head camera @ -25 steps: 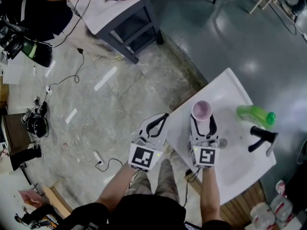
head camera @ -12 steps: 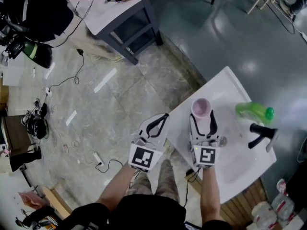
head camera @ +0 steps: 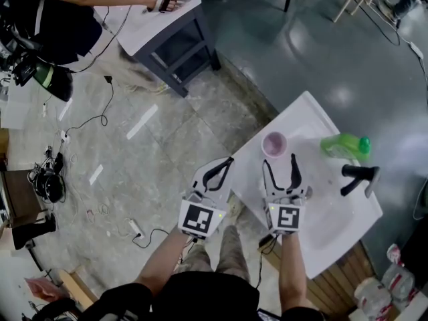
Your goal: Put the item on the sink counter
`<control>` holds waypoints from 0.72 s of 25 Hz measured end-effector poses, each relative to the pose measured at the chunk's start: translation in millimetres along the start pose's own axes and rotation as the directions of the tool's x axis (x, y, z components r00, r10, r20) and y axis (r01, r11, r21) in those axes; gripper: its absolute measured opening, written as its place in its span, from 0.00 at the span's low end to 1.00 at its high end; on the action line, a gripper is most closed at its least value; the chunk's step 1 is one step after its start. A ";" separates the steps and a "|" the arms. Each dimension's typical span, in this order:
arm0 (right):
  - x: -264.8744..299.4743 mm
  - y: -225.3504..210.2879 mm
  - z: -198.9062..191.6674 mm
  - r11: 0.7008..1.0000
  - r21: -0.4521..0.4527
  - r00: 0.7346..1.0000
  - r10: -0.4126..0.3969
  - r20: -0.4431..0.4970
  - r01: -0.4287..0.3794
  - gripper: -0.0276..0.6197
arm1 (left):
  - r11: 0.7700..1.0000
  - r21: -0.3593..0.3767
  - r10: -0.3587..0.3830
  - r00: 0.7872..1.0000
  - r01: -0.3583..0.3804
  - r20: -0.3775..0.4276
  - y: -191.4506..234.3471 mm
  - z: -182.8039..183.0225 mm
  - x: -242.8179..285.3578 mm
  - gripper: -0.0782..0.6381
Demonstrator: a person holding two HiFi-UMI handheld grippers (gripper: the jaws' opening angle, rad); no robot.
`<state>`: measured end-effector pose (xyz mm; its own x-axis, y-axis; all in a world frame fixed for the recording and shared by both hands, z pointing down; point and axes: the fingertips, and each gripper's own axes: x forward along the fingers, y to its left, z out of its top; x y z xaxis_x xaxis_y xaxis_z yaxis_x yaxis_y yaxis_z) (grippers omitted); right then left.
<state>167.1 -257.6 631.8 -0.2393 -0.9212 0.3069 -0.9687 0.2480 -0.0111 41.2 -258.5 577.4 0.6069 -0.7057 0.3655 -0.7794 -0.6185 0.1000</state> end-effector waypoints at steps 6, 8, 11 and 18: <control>-24.4 1.4 25.3 0.999 -0.016 0.999 -0.033 0.029 0.033 0.49 | 0.999 0.045 -0.016 0.999 0.014 0.048 -11.2 27.7 -17.8 0.11; -35.3 1.5 34.3 0.999 -0.020 0.998 -0.046 0.041 0.047 0.48 | 0.999 0.050 -0.022 0.998 0.018 0.064 -16.5 36.1 -25.9 0.11; -53.8 2.6 49.5 0.998 -0.012 0.996 -0.069 0.050 0.069 0.47 | 0.998 0.049 -0.033 0.996 0.029 0.079 -24.0 47.5 -40.5 0.11; -97.8 1.2 88.8 0.990 -0.004 0.985 -0.139 0.098 0.140 0.42 | 0.995 0.078 -0.070 0.990 0.060 0.124 -41.9 76.7 -72.5 0.11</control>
<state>183.6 -193.9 517.3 -0.1079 -0.9715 0.2109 -0.9924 0.1180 0.0358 41.7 -207.9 475.8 0.6744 -0.6982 0.2401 -0.7268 -0.6851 0.0492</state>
